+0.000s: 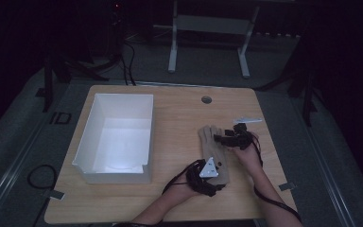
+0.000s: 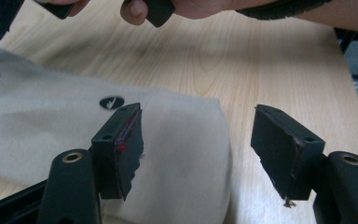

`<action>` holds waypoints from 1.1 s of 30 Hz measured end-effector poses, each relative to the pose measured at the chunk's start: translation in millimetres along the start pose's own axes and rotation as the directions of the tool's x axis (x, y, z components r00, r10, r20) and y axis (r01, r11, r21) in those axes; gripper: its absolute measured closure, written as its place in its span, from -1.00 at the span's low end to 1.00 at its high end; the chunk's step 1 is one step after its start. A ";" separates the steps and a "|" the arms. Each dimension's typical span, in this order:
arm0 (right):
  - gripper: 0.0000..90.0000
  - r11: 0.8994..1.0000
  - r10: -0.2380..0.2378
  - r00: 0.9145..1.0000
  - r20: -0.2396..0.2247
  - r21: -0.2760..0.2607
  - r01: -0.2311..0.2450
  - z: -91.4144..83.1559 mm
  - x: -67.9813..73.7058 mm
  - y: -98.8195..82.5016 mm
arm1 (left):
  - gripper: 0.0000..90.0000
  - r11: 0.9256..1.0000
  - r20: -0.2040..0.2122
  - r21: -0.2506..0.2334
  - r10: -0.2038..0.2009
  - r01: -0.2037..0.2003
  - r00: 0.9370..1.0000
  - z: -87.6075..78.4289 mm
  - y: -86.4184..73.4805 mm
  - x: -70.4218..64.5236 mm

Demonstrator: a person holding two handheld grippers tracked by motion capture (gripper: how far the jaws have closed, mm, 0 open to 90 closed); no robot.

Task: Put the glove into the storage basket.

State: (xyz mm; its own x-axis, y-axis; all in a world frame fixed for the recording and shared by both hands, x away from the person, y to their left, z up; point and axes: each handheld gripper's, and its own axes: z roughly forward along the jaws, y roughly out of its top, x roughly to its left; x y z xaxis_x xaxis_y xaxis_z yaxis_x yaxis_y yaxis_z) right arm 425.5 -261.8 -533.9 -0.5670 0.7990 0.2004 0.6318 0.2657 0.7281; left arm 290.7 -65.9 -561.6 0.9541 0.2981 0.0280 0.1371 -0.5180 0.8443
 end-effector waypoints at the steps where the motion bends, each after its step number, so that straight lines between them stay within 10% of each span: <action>1: -0.34 1.000 0.003 1.000 0.003 0.007 -0.003 3.0 -0.4 -0.7 | -0.23 1.000 0.005 0.005 -0.003 0.003 1.000 -0.2 -1.4 0.8; 11: -0.32 0.995 0.036 0.997 -0.067 0.090 -0.030 25.6 -5.4 -6.9 | -0.21 0.999 0.021 0.049 -0.003 0.002 1.000 -2.1 -8.8 4.7; 16: 0.23 0.996 0.027 0.988 -0.149 0.089 -0.014 26.8 -4.1 -8.4 | -0.18 0.998 0.012 0.067 -0.003 0.002 1.000 -4.9 -12.9 7.1; 19: 0.43 0.994 -0.062 0.993 -0.100 0.081 0.070 23.5 6.1 -6.7 | -0.15 0.997 0.007 0.075 0.021 -0.021 1.000 -5.8 -13.3 6.0; 22: 0.49 0.978 -0.195 0.981 -0.010 0.068 0.196 21.3 22.1 -7.5 | -0.12 0.994 0.008 0.099 0.048 -0.049 0.999 -5.5 -14.1 4.2; 33: 0.48 0.981 -0.184 0.983 0.000 0.069 0.183 21.3 23.1 -7.8 | 0.11 0.981 -0.032 0.124 0.152 -0.147 0.988 -3.5 -17.4 -0.9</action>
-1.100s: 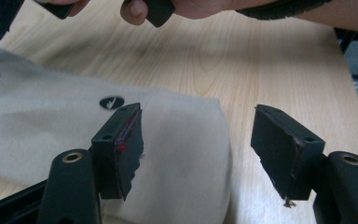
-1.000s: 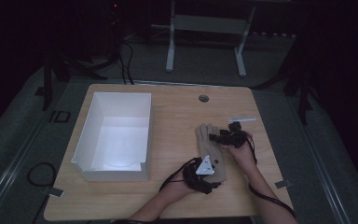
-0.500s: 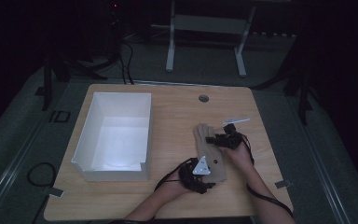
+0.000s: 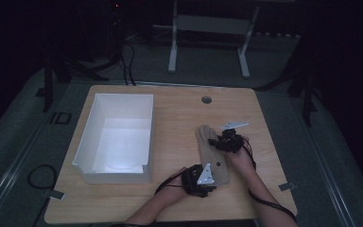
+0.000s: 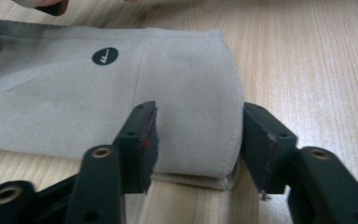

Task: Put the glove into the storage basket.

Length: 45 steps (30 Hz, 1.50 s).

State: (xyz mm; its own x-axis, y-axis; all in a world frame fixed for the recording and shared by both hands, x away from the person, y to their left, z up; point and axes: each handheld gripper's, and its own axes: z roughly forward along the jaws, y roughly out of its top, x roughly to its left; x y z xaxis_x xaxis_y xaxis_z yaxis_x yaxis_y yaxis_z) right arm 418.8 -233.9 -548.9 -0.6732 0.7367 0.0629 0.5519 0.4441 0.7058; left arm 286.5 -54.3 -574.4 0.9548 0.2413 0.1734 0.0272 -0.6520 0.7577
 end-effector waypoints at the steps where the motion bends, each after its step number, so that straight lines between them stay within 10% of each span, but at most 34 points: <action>1: 0.48 1.000 0.000 1.000 0.000 0.001 0.000 0.0 0.0 0.1 | 0.22 1.000 -0.009 0.000 0.002 -0.002 1.000 0.1 -0.3 0.1; 5: 0.49 1.000 0.011 1.000 -0.003 0.001 -0.011 0.0 -0.3 0.1 | 0.73 0.998 -0.030 0.013 -0.062 0.062 0.998 0.4 0.8 8.1; 10: 0.50 0.999 0.042 0.999 -0.020 -0.005 -0.043 -0.4 -2.9 -0.3 | 0.80 0.978 0.039 0.031 -0.208 0.207 0.977 0.1 3.7 22.1; 23: 0.72 0.995 0.095 0.993 -0.071 -0.027 -0.097 -10.4 -6.4 9.4 | 0.82 0.980 0.039 0.063 -0.193 0.191 0.980 -9.2 14.3 23.1; 45: 0.79 0.995 0.054 0.997 -0.061 -0.086 -0.059 -23.3 4.7 19.0 | 0.82 0.979 0.015 0.075 -0.189 0.188 0.982 -13.5 8.7 24.1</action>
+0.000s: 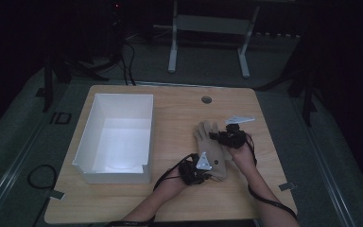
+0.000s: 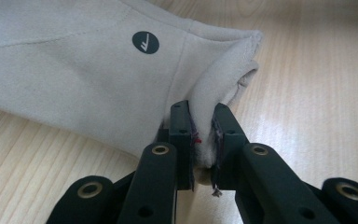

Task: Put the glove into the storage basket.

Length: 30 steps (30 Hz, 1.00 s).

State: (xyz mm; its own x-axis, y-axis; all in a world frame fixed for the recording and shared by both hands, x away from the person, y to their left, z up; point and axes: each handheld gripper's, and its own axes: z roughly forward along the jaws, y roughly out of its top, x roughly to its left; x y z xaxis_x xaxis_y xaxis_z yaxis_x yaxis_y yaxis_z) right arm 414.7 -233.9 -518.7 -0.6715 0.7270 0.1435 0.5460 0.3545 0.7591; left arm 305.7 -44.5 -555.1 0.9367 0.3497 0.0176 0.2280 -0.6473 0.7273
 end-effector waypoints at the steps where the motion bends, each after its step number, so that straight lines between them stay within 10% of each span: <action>1: 0.78 1.000 -0.007 1.000 0.004 0.012 0.007 1.4 0.6 -0.4 | 0.82 1.000 0.008 0.005 -0.006 0.006 1.000 1.4 -2.0 0.3; 30: 0.79 0.997 -0.001 1.000 0.004 -0.072 0.001 -25.7 3.9 38.4 | 0.82 0.999 -0.066 -0.046 -0.003 0.000 0.998 -44.1 23.8 13.2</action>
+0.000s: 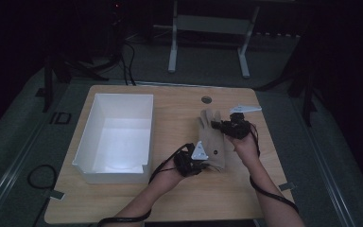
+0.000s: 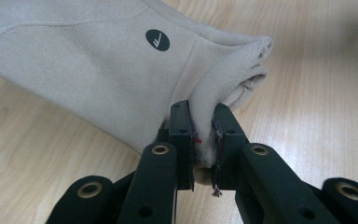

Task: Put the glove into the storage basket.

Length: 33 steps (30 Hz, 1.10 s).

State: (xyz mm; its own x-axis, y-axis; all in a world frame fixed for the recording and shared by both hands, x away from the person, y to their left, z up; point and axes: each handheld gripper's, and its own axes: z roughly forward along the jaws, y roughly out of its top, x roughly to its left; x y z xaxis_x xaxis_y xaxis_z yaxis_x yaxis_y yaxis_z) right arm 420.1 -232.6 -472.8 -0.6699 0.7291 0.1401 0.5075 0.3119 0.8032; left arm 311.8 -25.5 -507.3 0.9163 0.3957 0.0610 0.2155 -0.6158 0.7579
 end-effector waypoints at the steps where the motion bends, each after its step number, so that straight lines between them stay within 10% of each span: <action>1: 0.79 1.000 -0.003 1.000 -0.001 -0.009 0.003 -2.1 1.4 4.2 | 0.82 1.000 -0.004 -0.002 0.003 -0.003 1.000 -3.4 2.6 0.7; 33: 0.79 0.992 -0.065 0.998 -0.023 -0.108 0.062 -27.1 35.5 80.7 | 0.82 1.000 -0.113 -0.011 0.021 -0.022 0.993 -75.0 40.8 15.0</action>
State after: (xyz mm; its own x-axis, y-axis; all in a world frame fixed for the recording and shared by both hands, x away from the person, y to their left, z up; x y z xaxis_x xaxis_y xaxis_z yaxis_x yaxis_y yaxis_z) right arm 422.6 -198.1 -387.2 -0.7137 0.6931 0.1008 0.4032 0.2890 0.8683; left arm 309.1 6.5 -426.8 0.8766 0.4573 0.1499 0.1911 -0.6166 0.7637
